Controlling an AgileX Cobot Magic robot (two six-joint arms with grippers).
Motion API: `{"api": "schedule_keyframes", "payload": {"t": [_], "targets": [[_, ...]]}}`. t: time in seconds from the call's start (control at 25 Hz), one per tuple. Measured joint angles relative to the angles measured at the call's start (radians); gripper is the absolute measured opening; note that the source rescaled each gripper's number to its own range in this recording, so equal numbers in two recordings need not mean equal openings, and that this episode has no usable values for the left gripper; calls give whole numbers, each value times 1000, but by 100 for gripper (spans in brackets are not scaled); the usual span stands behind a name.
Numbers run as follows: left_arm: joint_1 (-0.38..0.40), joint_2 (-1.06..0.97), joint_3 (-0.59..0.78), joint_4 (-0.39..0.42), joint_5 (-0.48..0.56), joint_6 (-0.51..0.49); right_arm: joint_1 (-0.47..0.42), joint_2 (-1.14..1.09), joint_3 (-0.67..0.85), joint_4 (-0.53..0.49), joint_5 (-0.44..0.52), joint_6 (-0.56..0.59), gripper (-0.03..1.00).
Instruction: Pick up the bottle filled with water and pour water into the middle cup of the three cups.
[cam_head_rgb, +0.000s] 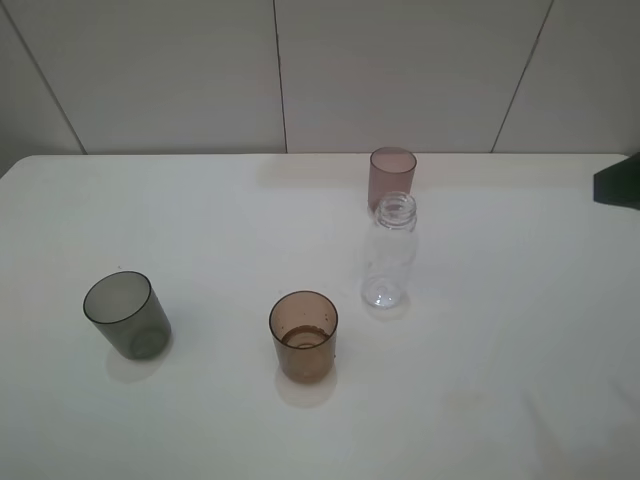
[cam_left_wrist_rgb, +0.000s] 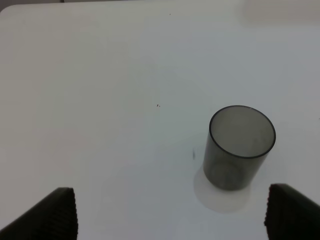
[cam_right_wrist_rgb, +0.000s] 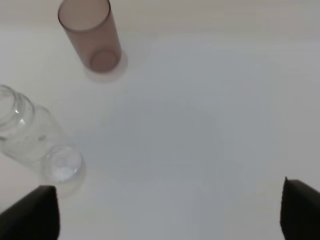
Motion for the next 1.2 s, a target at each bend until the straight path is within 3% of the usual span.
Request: {"api": "schedule_keyframes", "payload": {"t": [0.36,0.6,0.92,1.2], "targets": [[0,0,0,0,0,0,0,-290,-43,-12,94,0,100],[0,0,0,0,0,0,0,-434,-6,-14,223,-1,100],[0,0,0,0,0,0,0,-648,141,-16,196,-13,100],[0,0,0,0,0,0,0,-685,177,2,229,-143,100]]}}
